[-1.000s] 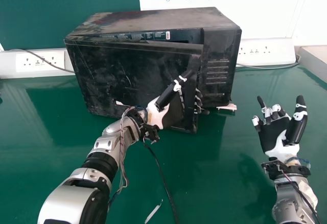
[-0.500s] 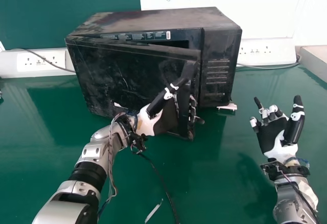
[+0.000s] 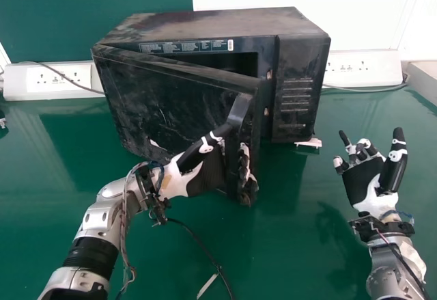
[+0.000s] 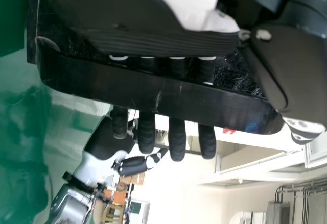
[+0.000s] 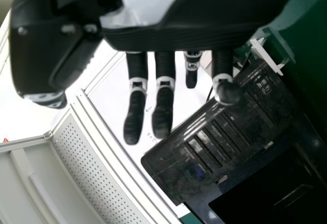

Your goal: Open the door of oven

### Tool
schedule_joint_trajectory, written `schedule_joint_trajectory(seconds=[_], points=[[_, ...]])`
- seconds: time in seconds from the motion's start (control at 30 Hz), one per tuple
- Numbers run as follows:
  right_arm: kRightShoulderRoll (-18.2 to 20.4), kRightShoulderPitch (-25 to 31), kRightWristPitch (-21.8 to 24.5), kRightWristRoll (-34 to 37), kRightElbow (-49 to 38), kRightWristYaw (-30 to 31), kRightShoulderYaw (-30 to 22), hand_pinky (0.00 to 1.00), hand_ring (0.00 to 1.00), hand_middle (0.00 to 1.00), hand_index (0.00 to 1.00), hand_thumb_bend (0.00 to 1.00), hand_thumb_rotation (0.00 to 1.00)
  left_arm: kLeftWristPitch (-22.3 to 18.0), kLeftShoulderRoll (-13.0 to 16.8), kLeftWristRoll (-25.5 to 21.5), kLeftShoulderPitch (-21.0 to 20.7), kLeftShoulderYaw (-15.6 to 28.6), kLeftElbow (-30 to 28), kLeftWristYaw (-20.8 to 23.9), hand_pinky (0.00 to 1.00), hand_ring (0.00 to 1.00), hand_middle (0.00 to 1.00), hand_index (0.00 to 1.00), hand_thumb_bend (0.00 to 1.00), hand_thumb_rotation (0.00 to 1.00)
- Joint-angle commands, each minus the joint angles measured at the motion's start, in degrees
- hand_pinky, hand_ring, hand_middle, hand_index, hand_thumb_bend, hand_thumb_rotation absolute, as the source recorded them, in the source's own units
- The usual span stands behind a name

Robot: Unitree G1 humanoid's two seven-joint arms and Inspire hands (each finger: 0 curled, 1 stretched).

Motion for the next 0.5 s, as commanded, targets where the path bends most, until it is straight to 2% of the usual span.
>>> schedule_joint_trajectory(seconds=[0.0, 0.07, 0.13, 0.23, 0.33, 0.4, 0.43, 0.47], points=[[-0.7, -0.1, 0.0, 0.6, 0.7, 1.0, -0.3, 0.00, 0.00, 0.06, 0.10, 0.89, 0.86, 0.1, -0.9, -2.3, -3.6, -6.0, -5.8, -14.5, 0.02, 0.07, 0.14, 0.19, 0.77, 0.57], [-0.7, -0.2, 0.0, 0.5, 0.8, 0.7, -0.3, 0.00, 0.00, 0.06, 0.10, 0.89, 0.86, -1.0, 0.0, -2.2, -4.1, -6.8, -5.6, -17.7, 0.02, 0.06, 0.12, 0.17, 0.73, 0.44], [-0.8, -0.2, 0.1, 0.5, 1.0, 0.8, -0.3, 0.00, 0.00, 0.06, 0.10, 0.90, 0.86, -2.5, 0.1, -2.3, -4.0, -6.6, -5.6, -19.1, 0.02, 0.06, 0.12, 0.17, 0.71, 0.35], [-0.8, -0.3, 0.4, 0.7, 0.9, 1.0, -0.4, 0.00, 0.00, 0.06, 0.10, 0.89, 0.86, -3.7, 0.3, -2.4, -4.0, -6.5, -5.3, -20.9, 0.01, 0.06, 0.12, 0.17, 0.69, 0.35], [-0.9, -0.3, 0.7, 0.9, 1.0, 1.5, -0.4, 0.00, 0.00, 0.06, 0.10, 0.90, 0.86, -4.5, 0.2, -3.7, -3.5, -4.7, -3.5, -22.2, 0.01, 0.05, 0.11, 0.17, 0.80, 0.35], [-0.9, -0.3, 1.0, 1.0, 0.9, 1.5, -0.4, 0.00, 0.00, 0.06, 0.10, 0.90, 0.85, -5.4, 0.1, -4.8, -3.2, -3.5, -2.3, -23.6, 0.01, 0.05, 0.11, 0.17, 0.79, 0.32], [-0.9, -0.3, 1.0, 0.9, 0.8, 1.4, -0.3, 0.00, 0.00, 0.06, 0.10, 0.90, 0.85, -4.4, 0.1, -5.8, -3.3, -2.9, -1.6, -24.6, 0.01, 0.05, 0.12, 0.20, 0.77, 0.28], [-0.9, -0.2, 0.9, 0.7, 0.7, 1.2, -0.2, 0.00, 0.00, 0.06, 0.10, 0.90, 0.86, -2.9, 0.2, -7.1, -3.4, -2.5, -0.8, -25.7, 0.01, 0.06, 0.13, 0.36, 0.62, 0.16]])
